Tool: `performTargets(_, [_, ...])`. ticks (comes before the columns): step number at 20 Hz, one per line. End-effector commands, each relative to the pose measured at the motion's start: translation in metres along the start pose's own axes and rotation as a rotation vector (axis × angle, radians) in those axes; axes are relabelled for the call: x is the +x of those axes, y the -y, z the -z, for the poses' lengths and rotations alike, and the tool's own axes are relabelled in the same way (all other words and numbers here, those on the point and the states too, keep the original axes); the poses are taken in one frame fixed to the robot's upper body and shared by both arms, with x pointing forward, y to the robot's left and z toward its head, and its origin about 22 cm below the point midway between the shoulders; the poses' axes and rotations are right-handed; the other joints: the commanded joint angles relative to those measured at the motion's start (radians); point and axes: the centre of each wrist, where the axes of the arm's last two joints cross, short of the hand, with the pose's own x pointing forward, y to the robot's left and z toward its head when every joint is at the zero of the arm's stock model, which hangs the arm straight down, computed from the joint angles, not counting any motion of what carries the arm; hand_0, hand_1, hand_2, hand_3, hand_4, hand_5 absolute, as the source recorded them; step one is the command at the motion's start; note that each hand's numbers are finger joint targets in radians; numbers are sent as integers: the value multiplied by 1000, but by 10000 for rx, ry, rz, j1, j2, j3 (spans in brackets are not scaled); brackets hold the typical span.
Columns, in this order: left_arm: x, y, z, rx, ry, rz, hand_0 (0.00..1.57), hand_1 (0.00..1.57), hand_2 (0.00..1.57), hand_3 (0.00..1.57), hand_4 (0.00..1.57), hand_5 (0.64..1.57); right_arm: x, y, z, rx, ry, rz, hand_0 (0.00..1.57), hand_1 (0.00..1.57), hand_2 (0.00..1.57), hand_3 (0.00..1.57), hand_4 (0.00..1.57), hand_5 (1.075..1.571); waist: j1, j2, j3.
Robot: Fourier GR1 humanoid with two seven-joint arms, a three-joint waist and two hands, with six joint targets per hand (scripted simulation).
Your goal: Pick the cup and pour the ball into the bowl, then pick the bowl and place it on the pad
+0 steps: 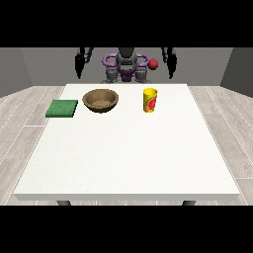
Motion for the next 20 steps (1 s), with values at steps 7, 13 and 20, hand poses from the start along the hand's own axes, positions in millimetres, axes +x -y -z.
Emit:
performTargets(7, [27,15,-4,586,-1001,-2020,0,0,0,0,664,1566,24,11,-16,57,-1227,1105,0,0,0,0,875,1533,-568,-3667,82])
performTargets(13, [67,41,-2,924,-1453,-1970,0,0,0,0,618,1564,69,-19,-28,314,-1752,1735,0,0,0,0,856,1531,-802,-3669,82])
performTargets(20, [103,48,27,728,1049,-1433,0,0,0,0,602,1556,105,8,-16,-77,840,1348,0,0,0,0,755,1551,-673,-851,84])
